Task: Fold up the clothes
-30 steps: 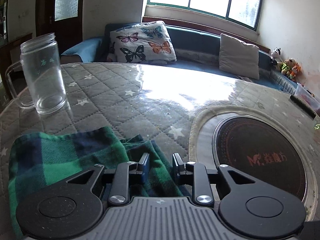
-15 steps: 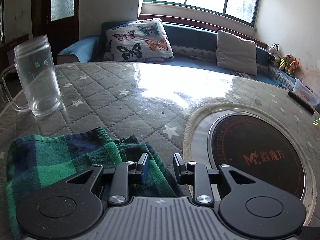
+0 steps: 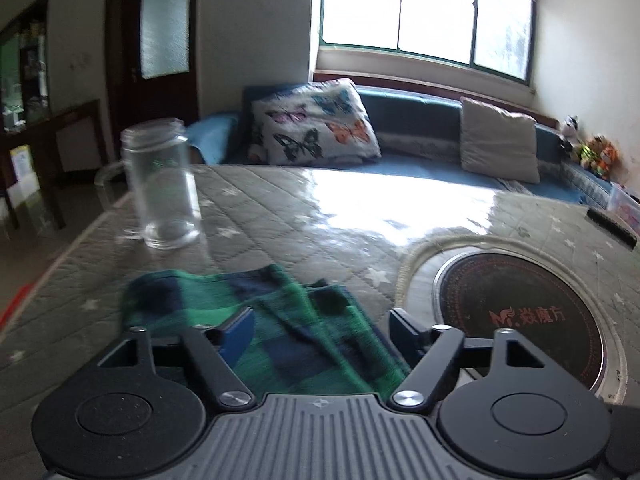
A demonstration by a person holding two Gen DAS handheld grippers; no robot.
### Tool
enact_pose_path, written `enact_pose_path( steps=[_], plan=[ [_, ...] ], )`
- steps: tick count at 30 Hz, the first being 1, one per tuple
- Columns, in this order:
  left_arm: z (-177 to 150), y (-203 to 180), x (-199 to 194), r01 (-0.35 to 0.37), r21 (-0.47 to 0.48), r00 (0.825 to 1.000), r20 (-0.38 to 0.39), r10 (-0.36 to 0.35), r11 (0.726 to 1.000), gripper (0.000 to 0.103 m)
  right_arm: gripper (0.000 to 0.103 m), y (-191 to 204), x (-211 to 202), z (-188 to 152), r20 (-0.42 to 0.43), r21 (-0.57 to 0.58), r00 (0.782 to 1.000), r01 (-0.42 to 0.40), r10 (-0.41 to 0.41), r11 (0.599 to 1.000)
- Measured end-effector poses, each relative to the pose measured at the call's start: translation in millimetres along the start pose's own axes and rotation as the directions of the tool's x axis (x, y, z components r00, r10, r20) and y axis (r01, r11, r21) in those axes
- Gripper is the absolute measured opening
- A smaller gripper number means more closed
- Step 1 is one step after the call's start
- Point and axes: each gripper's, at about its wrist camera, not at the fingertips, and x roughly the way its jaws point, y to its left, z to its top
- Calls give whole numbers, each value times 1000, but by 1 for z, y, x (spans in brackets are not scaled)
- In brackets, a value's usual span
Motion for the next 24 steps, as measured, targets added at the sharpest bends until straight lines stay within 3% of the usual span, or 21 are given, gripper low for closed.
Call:
enact_pose_path(
  steps=[2, 5, 11, 24],
  plan=[
    [-6, 6, -15, -24, -11, 999, 23, 25, 1000, 96, 103, -1, -1, -1, -3, 9, 1000, 9, -9, 1000],
    [-18, 12, -36, -55, -25, 997, 47, 56, 998, 103, 103, -2, -2, -4, -2, 26, 999, 33, -33, 999],
    [-44, 18, -70, -109, -39, 992, 60, 111, 993, 103, 103, -1, -9, -9, -3, 60, 996, 88, -88, 994],
    [-91, 9, -108, -135, -132, 990, 29, 140, 982, 103, 103, -3, -14, -13, -22, 130, 979, 203, -202, 970]
  ],
)
